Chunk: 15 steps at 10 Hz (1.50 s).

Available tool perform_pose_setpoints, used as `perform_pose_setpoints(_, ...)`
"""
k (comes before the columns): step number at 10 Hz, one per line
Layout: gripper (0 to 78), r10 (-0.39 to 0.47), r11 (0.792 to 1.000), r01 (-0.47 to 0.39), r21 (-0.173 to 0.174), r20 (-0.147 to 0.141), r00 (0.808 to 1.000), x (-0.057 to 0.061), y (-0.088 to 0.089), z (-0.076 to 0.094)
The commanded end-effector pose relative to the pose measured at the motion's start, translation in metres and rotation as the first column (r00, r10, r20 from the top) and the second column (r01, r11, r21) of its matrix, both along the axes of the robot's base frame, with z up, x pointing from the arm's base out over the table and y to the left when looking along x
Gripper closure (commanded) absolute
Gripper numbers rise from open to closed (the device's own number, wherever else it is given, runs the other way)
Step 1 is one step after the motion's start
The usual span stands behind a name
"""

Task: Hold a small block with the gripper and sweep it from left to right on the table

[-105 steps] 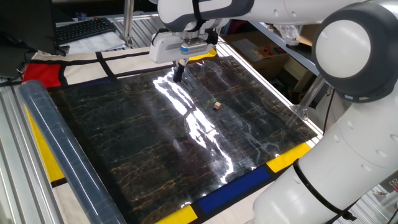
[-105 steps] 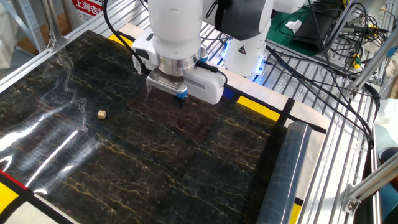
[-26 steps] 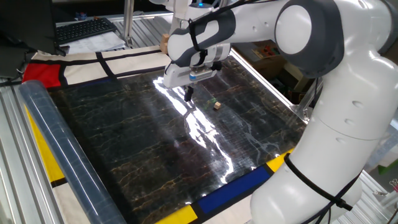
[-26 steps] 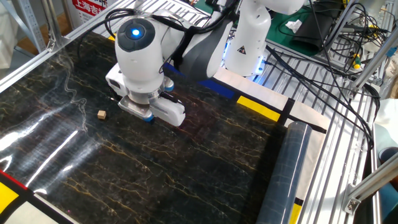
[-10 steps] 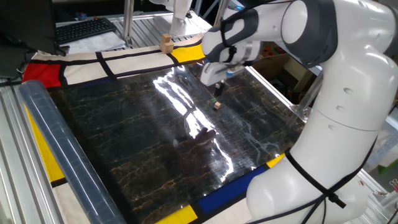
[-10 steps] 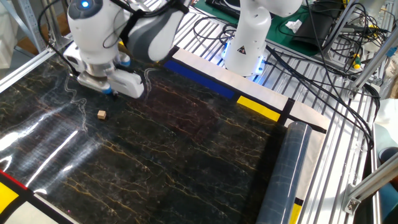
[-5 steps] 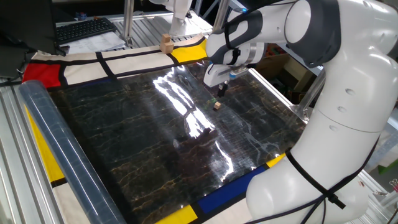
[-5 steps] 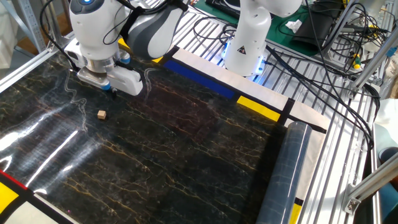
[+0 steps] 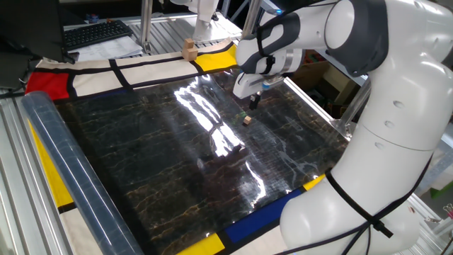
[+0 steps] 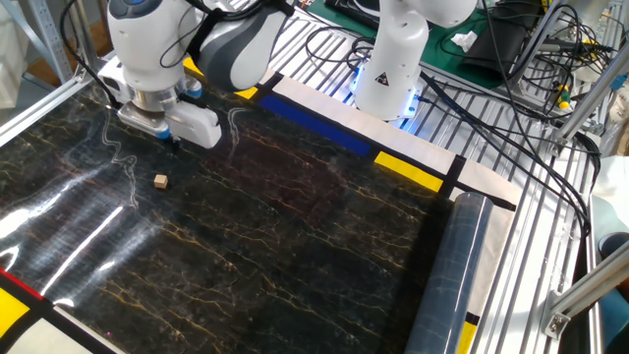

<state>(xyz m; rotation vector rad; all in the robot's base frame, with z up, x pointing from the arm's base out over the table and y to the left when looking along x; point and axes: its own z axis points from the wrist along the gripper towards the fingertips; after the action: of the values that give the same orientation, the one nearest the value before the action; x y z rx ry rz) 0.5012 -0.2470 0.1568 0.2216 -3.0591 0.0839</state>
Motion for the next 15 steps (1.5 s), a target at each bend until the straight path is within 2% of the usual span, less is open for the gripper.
perform_pose_setpoints(1, 77.6, 0.026, 1.000, -0.025, 0.016, -0.006, 1.000, -0.019, -0.036, 0.000)
perform_pose_setpoints(2, 77.6, 0.026, 0.999, -0.026, 0.036, -0.001, 1.000, -0.019, -0.035, -0.007)
perform_pose_setpoints(4, 77.6, 0.040, 0.998, -0.041, 0.045, 0.005, 0.999, -0.017, -0.029, -0.020)
perform_pose_setpoints(6, 77.6, 0.043, 0.998, -0.043, 0.046, 0.006, 0.999, -0.012, -0.017, -0.017)
perform_pose_setpoints(7, 77.6, 0.061, 0.997, -0.061, 0.046, 0.003, 0.998, -0.005, -0.015, -0.017)
perform_pose_setpoints(8, 77.6, 0.066, 0.997, -0.066, 0.042, 0.003, 0.998, -0.002, -0.014, -0.017)
perform_pose_setpoints(9, 77.6, 0.082, 0.996, -0.083, 0.032, 0.024, 0.996, 0.008, -0.016, -0.025)
perform_pose_setpoints(10, 77.6, 0.086, 0.996, -0.087, 0.023, 0.040, 0.995, 0.010, -0.017, -0.031)
perform_pose_setpoints(12, 77.6, 0.094, 0.995, -0.095, 0.035, 0.031, 0.995, 0.011, -0.017, -0.033)
perform_pose_setpoints(13, 77.6, 0.093, 0.994, -0.095, 0.052, 0.027, 0.995, 0.013, -0.016, -0.031)
perform_pose_setpoints(15, 77.6, 0.093, 0.994, -0.095, 0.060, 0.029, 0.995, 0.019, -0.016, -0.031)
